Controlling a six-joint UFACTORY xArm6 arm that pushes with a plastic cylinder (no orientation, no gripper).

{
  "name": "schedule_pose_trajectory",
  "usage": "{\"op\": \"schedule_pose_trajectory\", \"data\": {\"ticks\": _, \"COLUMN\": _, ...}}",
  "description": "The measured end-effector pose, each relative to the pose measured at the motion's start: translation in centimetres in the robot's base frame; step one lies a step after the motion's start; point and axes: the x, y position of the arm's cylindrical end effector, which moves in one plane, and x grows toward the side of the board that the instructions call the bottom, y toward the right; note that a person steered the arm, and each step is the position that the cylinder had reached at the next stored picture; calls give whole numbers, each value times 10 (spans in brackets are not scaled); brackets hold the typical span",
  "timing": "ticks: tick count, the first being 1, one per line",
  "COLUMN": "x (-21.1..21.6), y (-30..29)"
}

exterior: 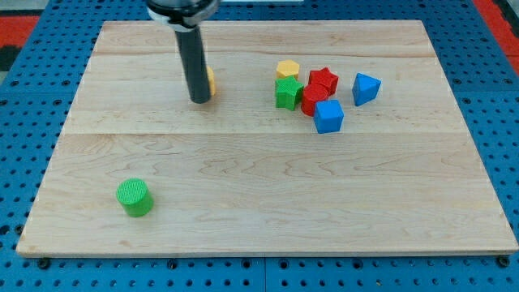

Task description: Move yellow heart on top right to yellow hexagon

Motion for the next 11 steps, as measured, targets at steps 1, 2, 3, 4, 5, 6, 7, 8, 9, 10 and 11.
{"op": "schedule_pose_trajectory", "data": {"ticks": 1, "x": -30, "y": 4}}
{"op": "schedule_pose_trajectory", "data": {"ticks": 2, "x": -73, "y": 26}}
{"op": "schedule_pose_trajectory", "data": {"ticks": 3, "x": -11, "y": 3}}
{"op": "schedule_pose_trajectory", "data": {"ticks": 4, "x": -16, "y": -51}}
{"op": "schedule_pose_trajectory", "data": {"ticks": 5, "x": -56, "y": -26}}
{"op": "schedule_pose_trajectory", "data": {"ticks": 6, "x": -67, "y": 1}}
{"op": "schedule_pose_trajectory", "data": {"ticks": 7, "x": -75, "y": -14}}
{"op": "schedule_pose_trajectory", "data": {"ticks": 8, "x": -100, "y": 10}}
{"op": "schedule_pose_trajectory", "data": {"ticks": 9, "x": -101, "y": 102}}
{"op": "schedule_pose_trajectory", "data": {"ticks": 10, "x": -117, "y": 111}}
{"op": "schedule_pose_trajectory", "data": {"ticks": 11, "x": -145, "y": 103}}
